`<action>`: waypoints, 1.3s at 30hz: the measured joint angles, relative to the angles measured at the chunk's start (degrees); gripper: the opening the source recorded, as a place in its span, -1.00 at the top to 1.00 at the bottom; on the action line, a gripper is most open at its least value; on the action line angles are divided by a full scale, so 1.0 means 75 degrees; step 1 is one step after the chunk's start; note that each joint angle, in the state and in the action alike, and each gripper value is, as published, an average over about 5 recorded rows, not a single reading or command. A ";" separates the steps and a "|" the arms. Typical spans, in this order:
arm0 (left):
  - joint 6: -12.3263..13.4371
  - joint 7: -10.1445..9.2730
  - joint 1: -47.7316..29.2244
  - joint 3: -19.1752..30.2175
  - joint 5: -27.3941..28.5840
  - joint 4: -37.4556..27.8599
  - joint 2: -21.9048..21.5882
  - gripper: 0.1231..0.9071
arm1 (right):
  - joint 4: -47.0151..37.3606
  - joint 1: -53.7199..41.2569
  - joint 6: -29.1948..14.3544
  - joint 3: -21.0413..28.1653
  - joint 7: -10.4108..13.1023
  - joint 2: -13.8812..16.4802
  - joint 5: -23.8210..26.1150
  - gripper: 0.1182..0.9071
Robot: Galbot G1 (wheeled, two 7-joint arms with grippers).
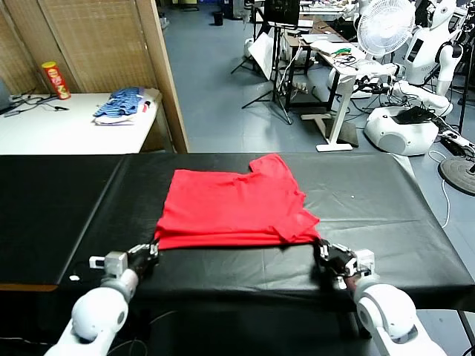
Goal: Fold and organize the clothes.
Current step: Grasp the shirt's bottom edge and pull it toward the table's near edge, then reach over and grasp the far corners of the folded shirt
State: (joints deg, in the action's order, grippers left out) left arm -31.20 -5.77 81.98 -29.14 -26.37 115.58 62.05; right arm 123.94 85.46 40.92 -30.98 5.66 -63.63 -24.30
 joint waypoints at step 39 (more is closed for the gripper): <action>-0.0159 -0.0378 -0.1114 -0.0281 -0.1875 0.0334 -0.0211 -0.72 | -0.2402 -0.3755 -0.0773 0.1094 0.0155 -0.0097 -0.0477 -0.72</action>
State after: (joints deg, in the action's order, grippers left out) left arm -32.40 -8.61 73.62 -31.24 -40.43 118.08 60.46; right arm 105.92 57.30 35.13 -22.78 6.82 -64.36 -27.88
